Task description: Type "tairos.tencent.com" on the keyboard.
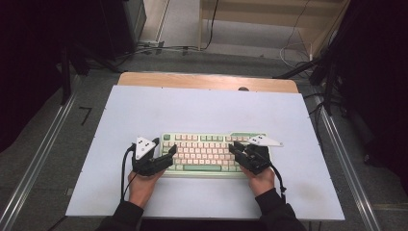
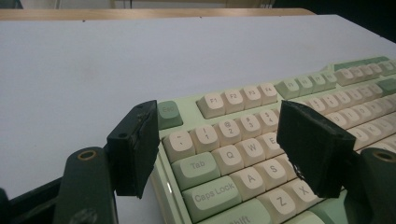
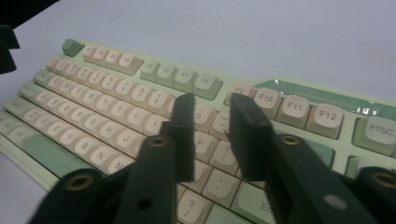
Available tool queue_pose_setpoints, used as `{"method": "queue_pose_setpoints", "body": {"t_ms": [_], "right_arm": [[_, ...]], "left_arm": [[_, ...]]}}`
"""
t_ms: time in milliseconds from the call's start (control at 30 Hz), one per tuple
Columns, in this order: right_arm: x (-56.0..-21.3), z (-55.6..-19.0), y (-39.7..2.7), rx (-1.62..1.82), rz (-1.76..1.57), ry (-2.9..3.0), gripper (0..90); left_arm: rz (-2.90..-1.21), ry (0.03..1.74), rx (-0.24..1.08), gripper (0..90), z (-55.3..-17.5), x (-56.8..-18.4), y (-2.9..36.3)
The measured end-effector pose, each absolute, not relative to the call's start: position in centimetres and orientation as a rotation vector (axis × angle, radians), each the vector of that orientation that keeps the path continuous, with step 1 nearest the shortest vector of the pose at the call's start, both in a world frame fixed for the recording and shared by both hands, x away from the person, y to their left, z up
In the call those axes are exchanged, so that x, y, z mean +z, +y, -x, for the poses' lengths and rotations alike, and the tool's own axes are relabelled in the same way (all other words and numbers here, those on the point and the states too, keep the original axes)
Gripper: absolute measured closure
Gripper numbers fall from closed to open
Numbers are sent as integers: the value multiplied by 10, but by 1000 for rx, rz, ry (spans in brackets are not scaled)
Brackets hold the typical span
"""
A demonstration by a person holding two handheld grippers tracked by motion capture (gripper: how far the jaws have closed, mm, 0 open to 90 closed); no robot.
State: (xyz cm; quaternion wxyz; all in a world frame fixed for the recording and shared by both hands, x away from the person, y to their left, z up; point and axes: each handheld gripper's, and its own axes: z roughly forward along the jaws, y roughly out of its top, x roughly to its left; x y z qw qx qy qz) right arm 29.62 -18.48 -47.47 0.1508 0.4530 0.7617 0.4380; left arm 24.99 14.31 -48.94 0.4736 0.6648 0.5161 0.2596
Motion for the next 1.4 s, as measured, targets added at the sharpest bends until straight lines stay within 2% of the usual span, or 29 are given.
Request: {"method": "queue_pose_setpoints", "body": {"t_ms": [100,500,1400], "right_arm": [[-472,-293,-186,1271,-1299,2177,870],[-467,-281,-183,1281,-1252,2217,873],[-487,-276,-172,1196,-1232,2320,872]], "left_arm": [[-1620,1262,636,302,-249,-489,144],[-1619,1274,628,301,-252,-490,146],[-1626,1273,620,301,-253,-491,145]]}}
